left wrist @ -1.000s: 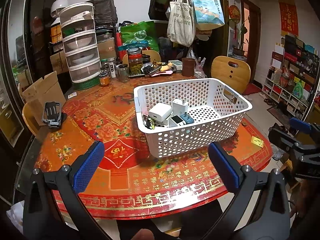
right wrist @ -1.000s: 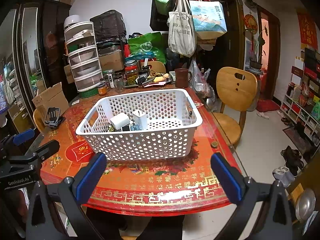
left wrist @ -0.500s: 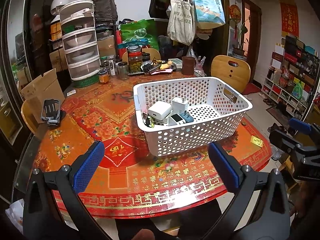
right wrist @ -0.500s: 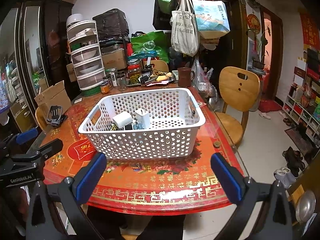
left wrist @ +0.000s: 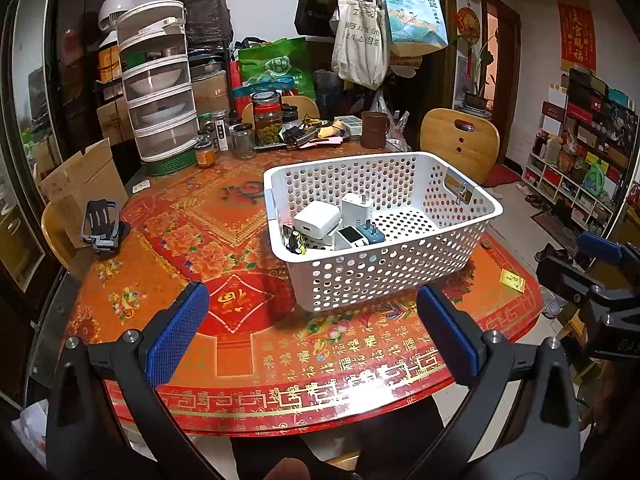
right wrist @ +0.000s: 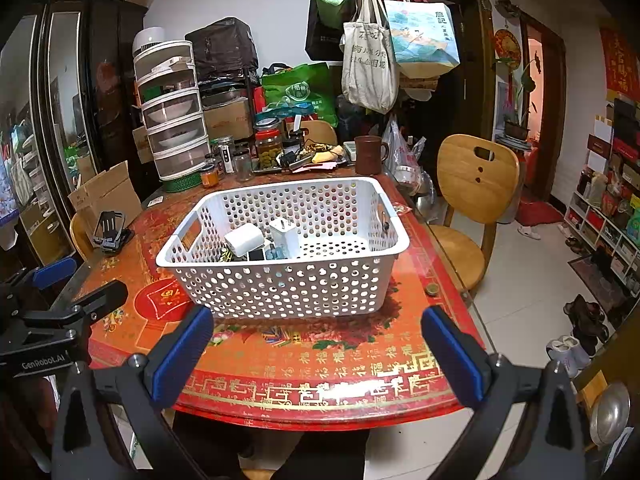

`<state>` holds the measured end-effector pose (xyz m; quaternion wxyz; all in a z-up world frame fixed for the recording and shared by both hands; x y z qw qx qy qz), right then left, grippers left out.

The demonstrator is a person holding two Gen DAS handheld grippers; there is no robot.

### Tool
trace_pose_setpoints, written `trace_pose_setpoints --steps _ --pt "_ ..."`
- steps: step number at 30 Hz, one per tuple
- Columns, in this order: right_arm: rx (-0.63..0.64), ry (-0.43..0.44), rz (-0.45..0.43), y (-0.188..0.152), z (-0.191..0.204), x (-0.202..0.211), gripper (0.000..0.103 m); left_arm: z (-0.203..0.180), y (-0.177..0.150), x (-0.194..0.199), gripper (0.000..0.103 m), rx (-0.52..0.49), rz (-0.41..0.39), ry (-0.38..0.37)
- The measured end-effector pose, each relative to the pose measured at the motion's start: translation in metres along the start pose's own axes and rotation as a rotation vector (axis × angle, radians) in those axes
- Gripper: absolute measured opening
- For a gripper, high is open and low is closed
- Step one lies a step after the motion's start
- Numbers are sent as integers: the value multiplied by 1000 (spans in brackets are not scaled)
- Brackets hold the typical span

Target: Organize rigid objects

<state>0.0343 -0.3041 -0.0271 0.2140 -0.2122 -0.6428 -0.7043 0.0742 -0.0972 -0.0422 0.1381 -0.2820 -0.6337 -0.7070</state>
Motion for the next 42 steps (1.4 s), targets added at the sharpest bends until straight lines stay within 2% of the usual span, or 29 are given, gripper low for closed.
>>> trace_pose_setpoints --steps 42 --pt "5 5 -5 4 1 1 103 -1 0 -1 102 0 -1 9"
Point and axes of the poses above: each gripper's, at about its wrist camera, not at the fingertips, and x roughly against the way its jaws point, z to its left, y to its top, the point moved 7 cm from there along -x, roughly the way its jaws point, and after that the axes turned 1 degree about -x, right-handed, at the moved point
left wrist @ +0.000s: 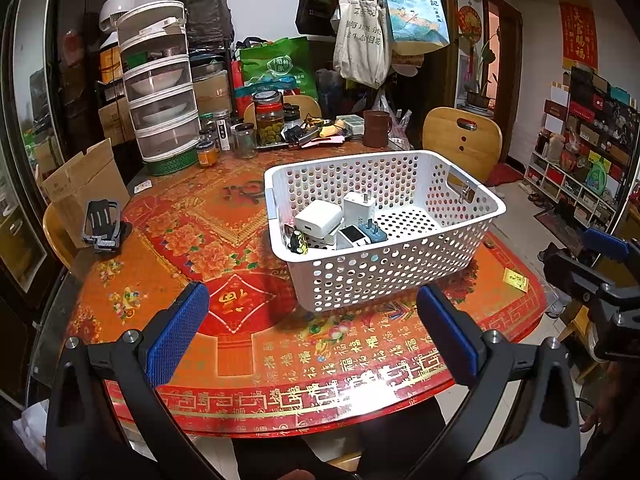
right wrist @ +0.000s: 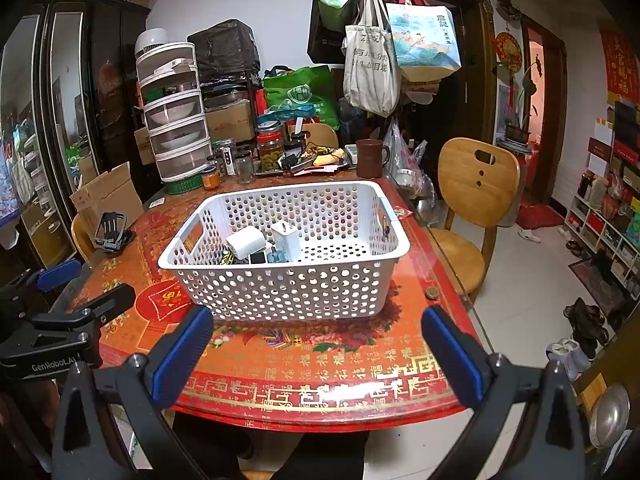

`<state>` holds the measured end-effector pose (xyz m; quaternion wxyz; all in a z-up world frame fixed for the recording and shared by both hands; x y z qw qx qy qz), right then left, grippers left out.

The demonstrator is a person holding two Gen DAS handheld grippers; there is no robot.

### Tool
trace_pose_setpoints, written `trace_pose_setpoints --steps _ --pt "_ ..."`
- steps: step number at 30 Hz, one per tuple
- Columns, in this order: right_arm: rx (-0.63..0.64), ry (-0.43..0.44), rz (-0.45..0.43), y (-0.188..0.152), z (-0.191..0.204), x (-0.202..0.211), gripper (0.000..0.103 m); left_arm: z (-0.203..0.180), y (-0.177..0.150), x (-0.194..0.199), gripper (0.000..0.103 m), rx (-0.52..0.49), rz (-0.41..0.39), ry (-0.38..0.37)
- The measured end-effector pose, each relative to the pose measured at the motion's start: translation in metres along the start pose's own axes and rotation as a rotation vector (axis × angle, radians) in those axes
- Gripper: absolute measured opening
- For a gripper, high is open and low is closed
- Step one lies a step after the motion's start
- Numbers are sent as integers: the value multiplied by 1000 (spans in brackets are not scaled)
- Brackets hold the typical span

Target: Organize rigid objects

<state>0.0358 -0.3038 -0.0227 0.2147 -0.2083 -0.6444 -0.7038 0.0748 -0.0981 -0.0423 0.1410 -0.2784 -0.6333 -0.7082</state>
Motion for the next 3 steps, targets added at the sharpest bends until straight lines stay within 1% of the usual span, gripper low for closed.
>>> trace_pose_setpoints --steps 3 --pt "0 1 0 0 0 0 103 0 -1 -1 102 0 1 -1"
Point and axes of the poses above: each gripper's, at about its wrist camera, not at the fingertips, and x roughly against the way its jaws point, z to its left, y to its top, the point moved 7 cm from there along -x, roughly the way its jaws point, and after that the axes turned 1 degree about -x, right-handed, at the moved point
